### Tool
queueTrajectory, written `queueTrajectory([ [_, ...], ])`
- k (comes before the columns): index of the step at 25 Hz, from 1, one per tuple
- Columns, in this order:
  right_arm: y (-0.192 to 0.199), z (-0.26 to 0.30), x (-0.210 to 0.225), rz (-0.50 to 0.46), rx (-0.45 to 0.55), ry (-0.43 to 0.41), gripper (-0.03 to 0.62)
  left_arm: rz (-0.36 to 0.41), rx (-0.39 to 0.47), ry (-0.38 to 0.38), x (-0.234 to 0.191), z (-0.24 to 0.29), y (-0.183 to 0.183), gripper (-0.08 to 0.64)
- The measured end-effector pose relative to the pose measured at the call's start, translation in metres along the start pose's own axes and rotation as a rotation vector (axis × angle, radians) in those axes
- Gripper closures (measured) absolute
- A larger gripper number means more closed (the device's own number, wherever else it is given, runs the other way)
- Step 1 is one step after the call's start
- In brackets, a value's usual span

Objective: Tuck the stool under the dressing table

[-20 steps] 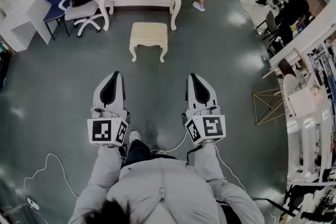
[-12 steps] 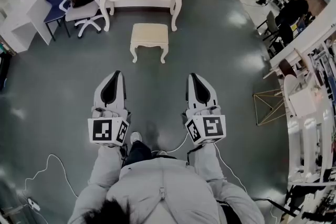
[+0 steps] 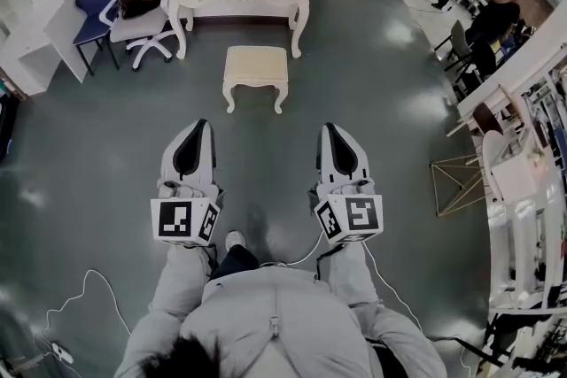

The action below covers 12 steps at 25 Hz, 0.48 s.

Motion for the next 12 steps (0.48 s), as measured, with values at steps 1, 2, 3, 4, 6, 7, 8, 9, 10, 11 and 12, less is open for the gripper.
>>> queueTrajectory([
  [1, 0.000, 0.006, -0.001, 0.001, 0.000, 0.001, 0.591, 0.001, -0.003, 0.001, -0.005, 0.004, 0.000, 0.551],
  [2, 0.001, 0.012, -0.003, 0.002, 0.000, 0.002, 0.591, 0.002, -0.006, 0.002, -0.010, 0.008, 0.001, 0.551],
  [3, 0.002, 0.018, -0.004, 0.003, 0.000, 0.004, 0.591, 0.003, -0.009, 0.004, -0.014, 0.012, 0.001, 0.551],
  [4, 0.003, 0.024, -0.005, 0.005, 0.000, 0.006, 0.590, 0.004, -0.011, 0.007, -0.019, 0.017, 0.002, 0.551],
  [6, 0.007, 0.037, -0.007, 0.009, 0.001, 0.013, 0.591, 0.006, -0.012, 0.012, -0.030, 0.026, 0.005, 0.551],
  [7, 0.008, 0.044, -0.008, 0.012, 0.002, 0.016, 0.590, 0.007, -0.012, 0.014, -0.036, 0.030, 0.007, 0.551],
  [8, 0.009, 0.051, -0.009, 0.014, 0.003, 0.020, 0.591, 0.008, -0.012, 0.016, -0.042, 0.035, 0.009, 0.551],
  [9, 0.010, 0.057, -0.010, 0.015, 0.004, 0.023, 0.591, 0.012, -0.011, 0.021, -0.048, 0.039, 0.010, 0.551],
  [10, 0.010, 0.064, -0.011, 0.015, 0.004, 0.028, 0.590, 0.017, -0.008, 0.027, -0.054, 0.044, 0.010, 0.551],
  [11, 0.011, 0.069, -0.012, 0.015, 0.005, 0.034, 0.591, 0.023, -0.003, 0.034, -0.060, 0.048, 0.009, 0.551],
  [12, 0.012, 0.074, -0.013, 0.014, 0.006, 0.041, 0.591, 0.028, 0.003, 0.040, -0.065, 0.051, 0.008, 0.551],
])
Point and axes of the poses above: the fingertips, and each gripper's own axes: z forward along the fingers, x to its right, y out of its underside, the point moved 3 cm from there along -z, backward along the fingers, and after that the axes turned 4 degrees about -x, right-handed, at the moved point
